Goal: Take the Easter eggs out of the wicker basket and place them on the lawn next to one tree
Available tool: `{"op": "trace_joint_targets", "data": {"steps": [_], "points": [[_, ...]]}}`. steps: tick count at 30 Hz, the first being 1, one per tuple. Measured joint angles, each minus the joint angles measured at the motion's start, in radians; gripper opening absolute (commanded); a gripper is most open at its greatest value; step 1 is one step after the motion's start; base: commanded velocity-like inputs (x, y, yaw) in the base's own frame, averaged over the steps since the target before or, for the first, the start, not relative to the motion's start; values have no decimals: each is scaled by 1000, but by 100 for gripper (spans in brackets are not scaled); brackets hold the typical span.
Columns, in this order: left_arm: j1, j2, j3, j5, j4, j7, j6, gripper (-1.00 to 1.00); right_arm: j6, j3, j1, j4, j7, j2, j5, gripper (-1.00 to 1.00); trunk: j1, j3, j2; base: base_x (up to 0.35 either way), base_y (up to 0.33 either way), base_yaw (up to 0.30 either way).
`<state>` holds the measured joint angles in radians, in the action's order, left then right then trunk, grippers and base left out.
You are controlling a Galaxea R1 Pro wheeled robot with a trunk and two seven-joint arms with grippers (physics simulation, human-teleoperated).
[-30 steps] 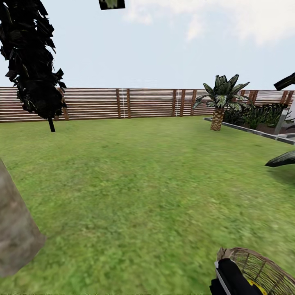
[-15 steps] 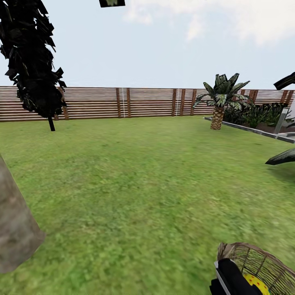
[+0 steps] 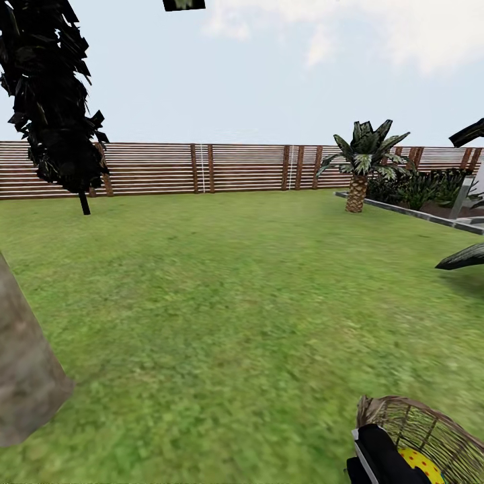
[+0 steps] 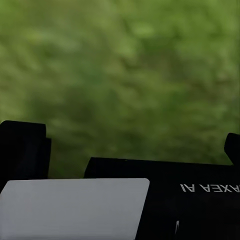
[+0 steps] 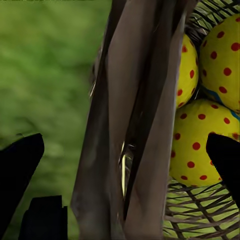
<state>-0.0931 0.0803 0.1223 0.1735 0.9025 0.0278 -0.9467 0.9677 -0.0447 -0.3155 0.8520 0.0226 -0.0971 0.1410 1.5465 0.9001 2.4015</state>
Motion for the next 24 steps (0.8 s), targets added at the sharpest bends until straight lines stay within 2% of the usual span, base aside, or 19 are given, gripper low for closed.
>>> {"op": "trace_joint_targets", "data": {"steps": [2, 6, 7, 24], "points": [[0, 0, 0, 0, 0, 0, 0, 100, -1, 1, 0, 0, -1, 0, -7, -100, 0, 0, 0, 0, 0, 0], [0, 0, 0, 0, 0, 0, 0, 100, 0, -1, -1, -1, -1, 0, 7, -100, 0, 0, 0, 0, 0, 0], [0, 0, 0, 0, 0, 0, 0, 100, 0, 0, 0, -1, -1, 0, -7, -100, 0, 0, 0, 0, 0, 0], [0, 2, -2, 0, 0, -1, 0, 100, 0, -8, 0, -10, 1, 3, 14, -100, 0, 0, 0, 0, 0, 0]]}}
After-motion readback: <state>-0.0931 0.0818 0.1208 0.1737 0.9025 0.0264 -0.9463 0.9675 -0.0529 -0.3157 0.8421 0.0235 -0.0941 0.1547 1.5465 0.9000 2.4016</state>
